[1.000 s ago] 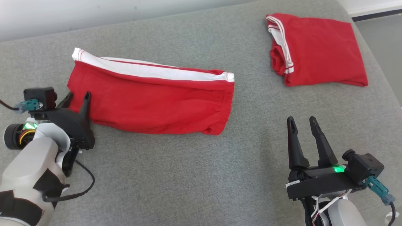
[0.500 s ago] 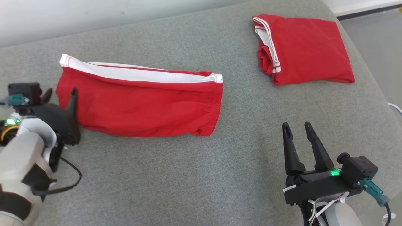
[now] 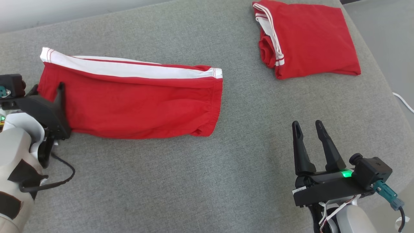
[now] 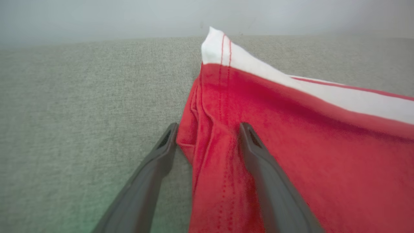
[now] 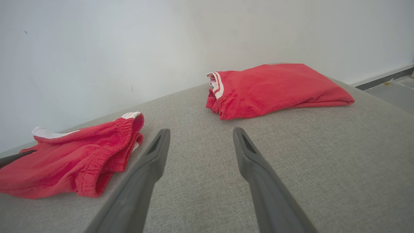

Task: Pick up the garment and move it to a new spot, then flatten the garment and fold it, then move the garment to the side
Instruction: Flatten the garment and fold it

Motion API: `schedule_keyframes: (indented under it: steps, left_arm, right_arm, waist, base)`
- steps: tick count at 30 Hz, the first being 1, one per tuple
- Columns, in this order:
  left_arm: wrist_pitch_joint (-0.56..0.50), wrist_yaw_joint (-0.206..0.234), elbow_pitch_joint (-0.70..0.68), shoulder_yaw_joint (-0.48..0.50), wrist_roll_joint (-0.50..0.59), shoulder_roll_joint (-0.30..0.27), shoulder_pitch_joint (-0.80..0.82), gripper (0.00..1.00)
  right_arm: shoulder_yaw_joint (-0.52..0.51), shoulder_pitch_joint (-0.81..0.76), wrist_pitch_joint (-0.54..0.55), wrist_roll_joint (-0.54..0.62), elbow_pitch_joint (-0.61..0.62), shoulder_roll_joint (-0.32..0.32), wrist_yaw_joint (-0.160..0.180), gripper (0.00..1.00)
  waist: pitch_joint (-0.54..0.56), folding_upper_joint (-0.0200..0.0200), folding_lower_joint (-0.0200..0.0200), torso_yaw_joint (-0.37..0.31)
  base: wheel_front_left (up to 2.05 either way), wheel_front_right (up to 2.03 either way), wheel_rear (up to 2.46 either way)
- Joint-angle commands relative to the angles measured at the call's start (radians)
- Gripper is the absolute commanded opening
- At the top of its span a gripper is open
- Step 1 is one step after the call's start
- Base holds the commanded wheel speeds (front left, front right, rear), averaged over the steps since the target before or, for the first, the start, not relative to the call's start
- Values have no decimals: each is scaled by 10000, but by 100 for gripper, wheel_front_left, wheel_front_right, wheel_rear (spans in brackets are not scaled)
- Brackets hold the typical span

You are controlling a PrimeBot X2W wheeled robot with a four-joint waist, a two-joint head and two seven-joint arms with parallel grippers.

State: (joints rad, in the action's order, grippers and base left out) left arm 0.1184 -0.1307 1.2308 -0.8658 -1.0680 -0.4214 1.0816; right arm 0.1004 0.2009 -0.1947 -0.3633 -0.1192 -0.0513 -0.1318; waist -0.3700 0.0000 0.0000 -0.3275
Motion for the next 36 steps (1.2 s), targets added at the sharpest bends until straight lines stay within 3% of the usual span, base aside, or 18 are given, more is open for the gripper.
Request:
schedule_keyframes:
  steps: [1,2,3,26,36]
  left_arm:
    - [-52,17,-20,-1,-151,44,-71,45]
    - [-51,17,-38,0,-167,23,-78,9]
    - [-57,17,-75,-27,-193,25,-101,0]
    - [1293,19,-1064,-102,-805,576,-2855,0]
    - [1421,148,-1235,-6,-765,569,-3336,0]
  right_arm:
    - [-19,35,-58,-3,21,14,26,100]
    - [-32,56,-79,-3,13,14,26,100]
    - [-44,70,-92,-1,8,14,26,100]
    - [-184,-858,-108,-189,-824,6,26,100]
    - [-268,-1099,314,-49,-661,9,26,100]
  waist:
    - [-9,0,0,24]
    - [-3,0,0,45]
    - [18,0,0,79]
    - [2208,0,0,1351]
    - [2361,0,0,1485]
  base:
    - [0,0,0]
    - [0,0,0]
    - [0,0,0]
    - [0,0,0]
    - [0,0,0]
